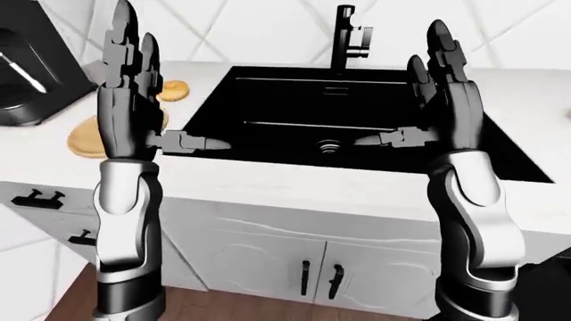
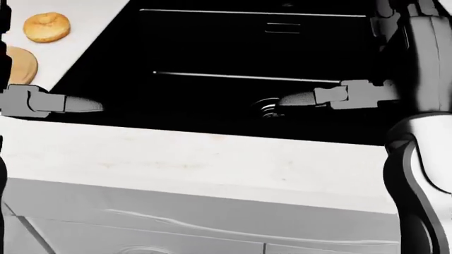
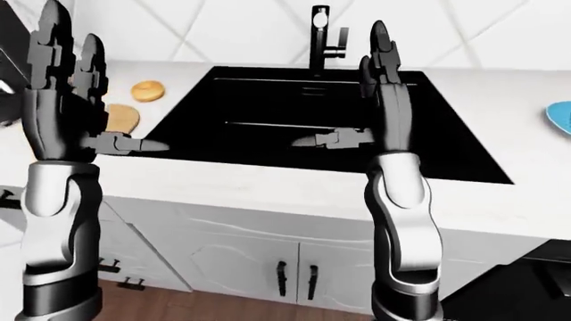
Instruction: Place the pastries on the plates.
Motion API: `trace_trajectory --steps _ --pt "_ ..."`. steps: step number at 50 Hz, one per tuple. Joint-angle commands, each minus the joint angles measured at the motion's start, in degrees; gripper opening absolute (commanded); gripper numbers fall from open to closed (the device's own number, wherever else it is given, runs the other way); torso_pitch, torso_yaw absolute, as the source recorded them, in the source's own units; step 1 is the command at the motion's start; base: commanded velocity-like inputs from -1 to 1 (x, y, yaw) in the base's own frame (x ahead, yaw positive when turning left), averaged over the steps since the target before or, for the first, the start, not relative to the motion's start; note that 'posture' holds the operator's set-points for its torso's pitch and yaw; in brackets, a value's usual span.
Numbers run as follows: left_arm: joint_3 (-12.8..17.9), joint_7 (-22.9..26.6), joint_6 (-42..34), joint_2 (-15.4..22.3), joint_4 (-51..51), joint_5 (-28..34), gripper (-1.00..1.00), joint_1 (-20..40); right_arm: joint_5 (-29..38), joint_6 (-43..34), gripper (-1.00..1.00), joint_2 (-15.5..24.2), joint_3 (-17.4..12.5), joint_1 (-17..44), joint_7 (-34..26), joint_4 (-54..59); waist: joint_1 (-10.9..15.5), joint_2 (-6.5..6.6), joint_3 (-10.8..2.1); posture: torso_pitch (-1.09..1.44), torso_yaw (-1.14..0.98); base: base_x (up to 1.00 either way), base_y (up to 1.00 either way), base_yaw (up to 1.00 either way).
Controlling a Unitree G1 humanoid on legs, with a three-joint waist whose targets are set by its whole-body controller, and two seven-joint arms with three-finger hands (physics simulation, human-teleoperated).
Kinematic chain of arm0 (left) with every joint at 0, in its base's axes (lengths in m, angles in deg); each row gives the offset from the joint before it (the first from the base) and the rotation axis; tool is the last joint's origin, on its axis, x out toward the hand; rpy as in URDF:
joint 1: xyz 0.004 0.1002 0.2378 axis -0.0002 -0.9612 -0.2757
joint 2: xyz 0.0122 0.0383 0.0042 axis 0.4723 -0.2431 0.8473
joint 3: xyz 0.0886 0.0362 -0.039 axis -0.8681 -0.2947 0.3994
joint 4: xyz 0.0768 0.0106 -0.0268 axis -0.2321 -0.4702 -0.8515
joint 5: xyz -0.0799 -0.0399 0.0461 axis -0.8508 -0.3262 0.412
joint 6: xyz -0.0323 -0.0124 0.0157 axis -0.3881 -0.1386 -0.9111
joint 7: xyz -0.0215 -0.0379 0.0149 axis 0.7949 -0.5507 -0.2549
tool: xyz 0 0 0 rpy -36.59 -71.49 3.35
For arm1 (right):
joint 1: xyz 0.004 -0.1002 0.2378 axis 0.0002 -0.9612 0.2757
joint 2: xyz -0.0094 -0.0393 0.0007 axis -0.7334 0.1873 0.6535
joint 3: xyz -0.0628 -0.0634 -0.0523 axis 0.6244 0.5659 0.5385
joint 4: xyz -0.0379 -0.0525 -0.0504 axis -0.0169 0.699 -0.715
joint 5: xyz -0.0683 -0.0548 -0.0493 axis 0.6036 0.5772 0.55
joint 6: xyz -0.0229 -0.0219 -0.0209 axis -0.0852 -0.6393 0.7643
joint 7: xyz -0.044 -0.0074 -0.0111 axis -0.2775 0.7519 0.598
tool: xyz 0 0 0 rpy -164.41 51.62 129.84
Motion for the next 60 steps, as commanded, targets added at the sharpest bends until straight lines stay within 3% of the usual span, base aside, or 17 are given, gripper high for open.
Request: trace_trajectory --steps 1,8,9,13,17,20,21,34,35,41,43,45,46,54,57,58,60 --pt "0.27 -0.06 1.48 0.70 2.64 -0.15 1.00 2.08 0.35 2.12 1.00 0.71 -1.09 1.82 0.34 -2.43 -0.30 -0.09 -1.15 0.00 0.00 0.10 0.49 0.00" --pt "0.15 -0.08 1.45 0.86 2.32 0.08 1.00 2.50 0.03 2.15 1.00 0.76 -1.21 2.15 0.33 -2.34 -0.44 -5.56 -1.67 0.00 0.00 0.10 0.49 0.00" --pt "0.20 -0.10 1.30 0.92 2.34 0.03 1.00 2.63 0.22 2.20 1.00 0.87 -1.06 2.23 0.29 -2.17 -1.08 -3.26 -1.17 0.00 0.00 0.11 0.48 0.00" --pt "0.19 -0.04 0.99 1.11 2.31 0.09 1.00 2.94 0.22 2.25 1.00 0.81 -1.07 2.47 0.34 -1.96 -0.29 -4.30 -2.44 0.00 0.00 0.11 0.49 0.00" --pt "0.16 0.07 0.80 1.19 2.60 0.19 1.00 2.92 0.05 1.87 1.00 0.90 -1.09 2.62 0.30 -2.31 -0.88 -0.95 -1.03 0.00 0.00 0.14 0.50 0.00" --pt "0.26 0.08 0.70 1.17 2.89 0.19 1.00 2.68 -0.08 1.77 1.00 0.87 -1.08 2.56 0.31 -2.48 -0.75 6.28 -2.70 0.00 0.00 0.17 0.50 0.00" --pt "0.35 0.02 0.62 1.15 3.08 0.04 1.00 2.73 -0.08 1.90 1.00 0.83 -1.03 2.56 0.29 -2.38 -0.67 2.78 -1.55 0.00 0.00 0.18 0.50 0.00" --pt "0.20 -0.07 0.82 0.88 3.28 0.35 1.00 2.42 -0.15 2.27 1.00 0.69 -0.99 2.03 -0.06 -2.56 0.02 -4.93 -0.98 0.00 0.00 0.29 0.49 0.00" --pt "0.16 -0.05 0.96 0.88 3.21 0.47 1.00 2.37 -0.18 2.30 1.00 0.67 -1.01 1.99 -0.09 -2.61 -0.68 -3.13 -0.73 0.00 0.00 0.33 0.50 0.00" --pt "0.17 -0.15 1.29 0.86 3.00 0.56 1.00 2.47 0.21 2.62 1.00 0.57 -0.95 1.54 -0.06 -2.43 -0.15 -3.31 -1.79 0.00 0.00 0.25 0.47 0.00" --pt "0.24 -0.16 1.43 0.92 2.81 0.55 1.00 2.50 0.19 2.60 1.00 0.53 -1.09 1.87 0.16 -2.72 -0.39 -0.95 -2.38 0.00 0.00 0.00 0.13 0.00" --pt "0.10 -0.11 1.27 0.87 3.07 0.52 1.00 2.41 -0.16 2.80 1.00 0.63 -1.26 1.74 0.37 -2.87 1.47 4.53 -1.62 0.00 0.00 0.00 0.00 0.00" --pt "0.10 -0.13 1.36 0.82 2.89 0.54 1.00 2.44 -0.73 2.87 1.00 0.37 -1.52 1.75 0.60 -2.85 0.75 2.13 -0.62 0.00 0.00 0.00 0.00 0.00" --pt "-0.10 -0.04 1.55 0.62 2.62 0.81 1.00 2.42 0.60 2.88 1.00 0.89 -0.86 0.96 0.27 -2.83 1.24 -1.13 -0.89 0.00 0.00 0.00 0.02 0.00" --pt "-0.19 0.01 1.38 0.60 2.59 0.90 1.00 2.62 0.74 2.96 1.00 0.76 -1.02 1.32 -0.22 -2.82 1.31 -5.52 -1.72 0.00 0.00 0.00 0.20 0.00" --pt "-0.30 0.15 1.34 0.64 2.69 1.07 1.00 2.59 0.76 2.91 1.00 0.77 -1.06 1.37 -0.31 -2.85 0.49 -3.10 -1.78 0.00 0.00 0.00 0.23 0.00" --pt "-0.17 0.21 1.13 0.71 2.77 1.02 1.00 2.72 0.71 2.73 1.00 0.82 -1.11 1.41 -0.47 -3.10 0.39 -3.90 -2.19 0.00 0.00 0.02 0.26 0.00"
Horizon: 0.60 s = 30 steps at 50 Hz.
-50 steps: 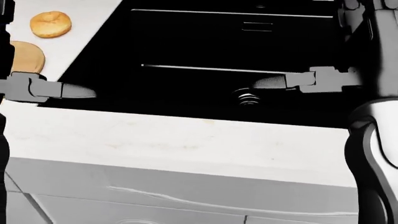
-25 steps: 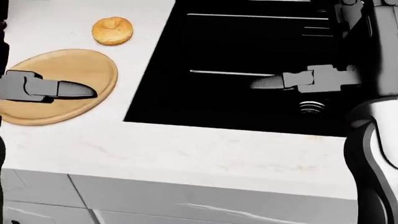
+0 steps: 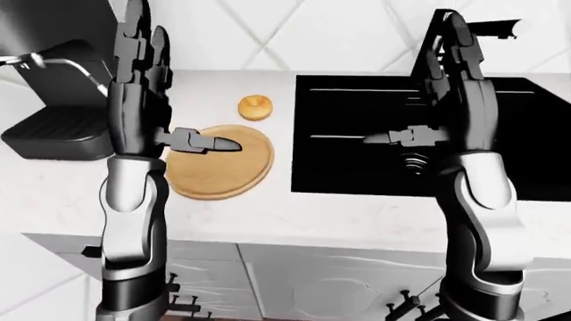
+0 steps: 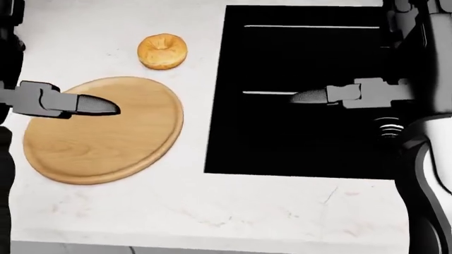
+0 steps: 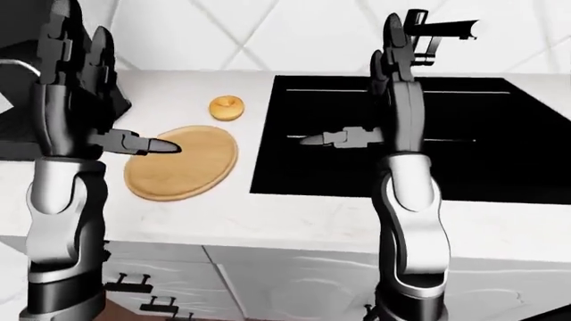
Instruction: Place the pastries on the plates.
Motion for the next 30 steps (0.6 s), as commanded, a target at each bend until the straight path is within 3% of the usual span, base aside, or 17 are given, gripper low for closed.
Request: trace_trajectory --steps 1,3,7,8,10,11,12,15,19,21,23,24,25,27,30 --pt "1.80 -0.40 0.91 1.15 1.84 -0.17 1.00 1.91 -0.22 1.27 1.00 0.25 0.29 2.05 -0.25 -1.99 0.42 -0.60 -1.59 0.00 0.00 0.05 0.26 0.00" --pt "1.80 -0.34 0.63 1.28 1.93 -0.22 1.00 2.19 -0.28 1.21 1.00 0.26 0.34 2.20 -0.27 -2.01 0.35 0.09 -1.47 0.00 0.00 0.04 0.27 0.00" --pt "1.69 -0.22 1.00 1.22 1.77 0.07 1.00 2.08 -0.19 1.18 1.00 0.31 0.50 2.48 -0.35 -1.77 -0.08 2.95 -0.43 0.00 0.00 0.05 0.29 0.00" --pt "1.76 -0.19 0.91 1.21 1.80 -0.10 1.00 2.11 -0.17 1.06 1.00 0.38 0.43 2.67 -0.33 -1.71 -0.20 4.29 -0.72 0.00 0.00 0.05 0.31 0.00" --pt "1.75 -0.12 0.97 1.29 1.73 0.03 1.00 2.15 -0.16 1.10 1.00 0.33 0.50 2.77 -0.29 -1.69 0.03 9.13 -2.15 0.00 0.00 0.05 0.31 0.00" --pt "1.75 -0.18 0.96 1.23 1.75 0.04 1.00 2.11 -0.14 1.31 1.00 0.15 0.62 2.58 -0.26 -1.63 0.27 5.32 -0.78 0.00 0.00 0.05 0.31 0.00" --pt "1.70 -0.12 1.13 1.18 1.77 0.11 1.00 1.89 -0.12 1.39 1.00 0.12 0.64 2.48 -0.29 -1.61 0.12 6.19 -0.68 0.00 0.00 0.05 0.31 0.00" --pt "1.74 -0.18 1.28 1.21 1.61 0.29 1.00 1.93 -0.17 1.17 1.00 0.25 0.49 2.47 -0.39 -1.77 0.26 4.39 -1.22 0.00 0.00 0.05 0.32 0.00" --pt "1.64 -0.23 1.43 1.14 1.36 0.51 1.00 2.08 -0.27 1.53 1.00 0.11 0.68 2.35 -0.30 -1.43 0.39 1.95 -0.81 0.00 0.00 0.05 0.28 0.00" --pt "1.68 -0.23 1.33 1.16 1.46 0.47 1.00 2.07 -0.12 1.59 1.00 0.04 0.68 2.28 -0.31 -1.32 0.36 1.77 -0.96 0.00 0.00 0.04 0.19 0.00" --pt "1.68 -0.30 0.90 1.17 1.87 0.39 1.00 2.25 -0.17 1.59 1.00 0.03 0.57 2.51 -0.31 -1.26 0.47 0.80 -1.07 0.00 0.00 0.05 0.18 0.00" --pt "1.65 -0.24 0.89 1.21 1.92 0.42 1.00 2.23 -0.18 1.60 1.00 0.05 0.61 2.45 -0.34 -1.26 0.52 0.13 -0.92 0.00 0.00 0.05 0.18 0.00" --pt "1.74 -0.35 0.81 1.19 2.01 0.35 1.00 2.24 -0.70 1.69 1.00 -0.31 0.36 2.42 -0.07 -1.25 1.00 -1.48 -0.51 0.00 0.00 0.04 0.00 0.00" --pt "1.74 -0.23 0.77 1.20 2.16 0.34 1.00 1.97 -1.50 1.71 1.00 -0.40 -0.02 2.22 0.78 -1.38 1.57 -0.06 -0.78 0.00 0.00 0.00 0.00 0.00" --pt "1.74 -0.21 0.89 1.16 2.20 0.41 1.00 1.90 -1.91 1.73 1.00 -0.38 0.12 1.83 1.42 -1.16 1.68 0.59 -1.53 0.00 0.00 0.00 0.00 0.00"
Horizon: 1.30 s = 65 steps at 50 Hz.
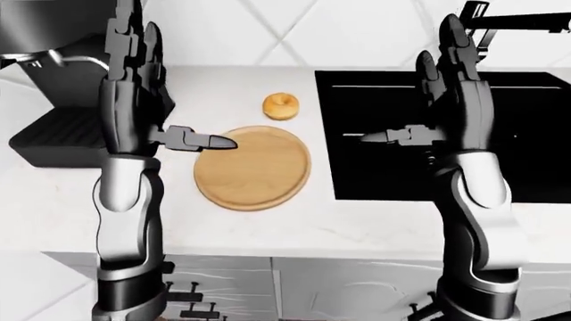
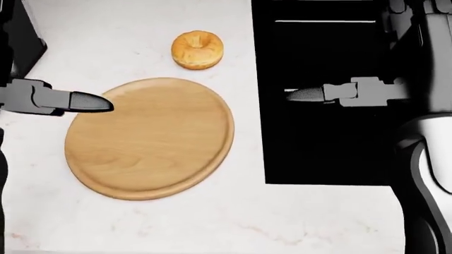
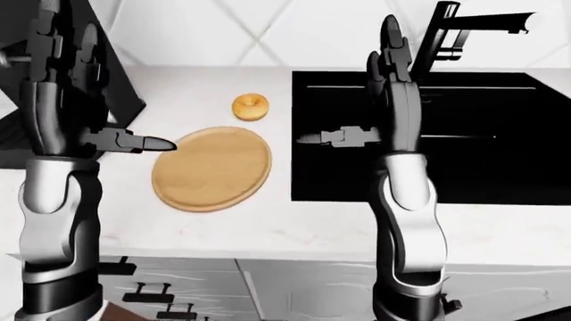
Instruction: Place the pastries on the plates.
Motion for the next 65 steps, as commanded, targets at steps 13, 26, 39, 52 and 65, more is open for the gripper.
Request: trace_trajectory --steps 13,26,39,52,65 --pt "0.70 -0.45 1.89 0.41 1.41 0.20 1.00 1.19 0.19 1.80 1.00 0.55 0.04 0.98 -0.27 -2.70 -0.50 1.68 -1.15 0.00 0.00 0.00 0.00 0.07" --pt "0.46 0.02 1.60 0.65 1.12 0.68 1.00 1.94 -0.06 2.44 1.00 0.58 0.19 1.35 -0.30 -1.88 0.29 -0.53 -0.22 0.00 0.00 0.00 0.00 0.48" --pt "0.28 0.05 2.12 0.29 0.61 0.98 1.00 1.78 -1.11 3.41 1.00 0.49 -0.12 0.78 0.57 -2.01 -0.96 1.34 -1.27 0.00 0.00 0.00 0.00 0.05" --pt "-0.04 0.41 2.33 -0.05 0.60 1.78 1.00 1.41 -0.63 4.09 1.00 0.28 0.02 -0.33 -0.16 -2.18 -0.16 0.96 -0.72 0.00 0.00 0.00 0.00 0.20" --pt "-0.32 0.56 2.21 -0.37 0.69 2.24 1.00 1.47 -0.99 3.72 1.00 -0.13 0.05 -0.70 0.30 -1.87 -1.64 3.41 -1.24 0.00 0.00 0.00 0.00 0.27"
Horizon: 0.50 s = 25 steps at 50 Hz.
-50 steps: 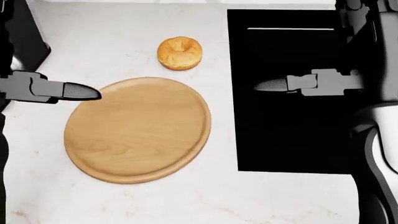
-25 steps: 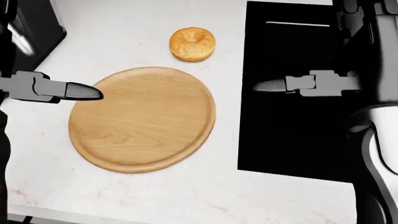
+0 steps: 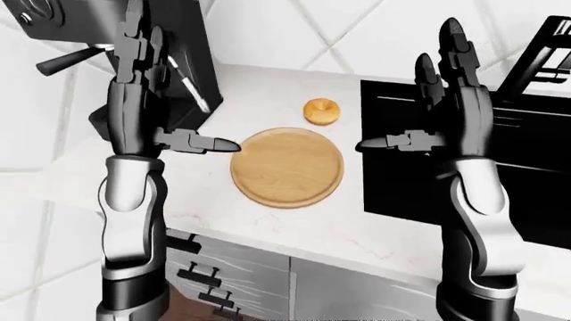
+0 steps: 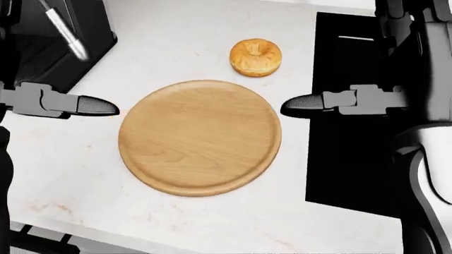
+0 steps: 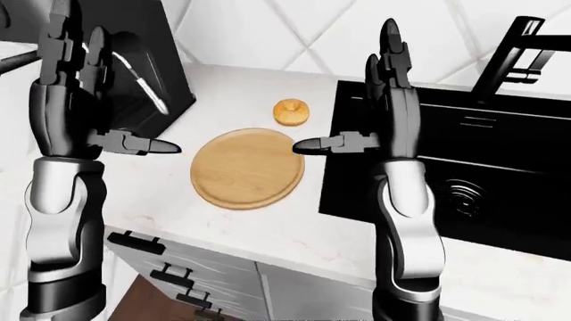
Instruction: Place the pastries on the plates.
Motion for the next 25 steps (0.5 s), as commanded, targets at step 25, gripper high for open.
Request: trace_trajectory --steps 25 --pt "0.26 -0.18 1.07 0.74 0.99 -0.05 1.00 2.23 -1.17 1.43 1.00 0.94 -0.77 2.17 0.41 -1.77 -0.27 -1.79 -0.50 0.00 0.00 0.09 0.04 0.00"
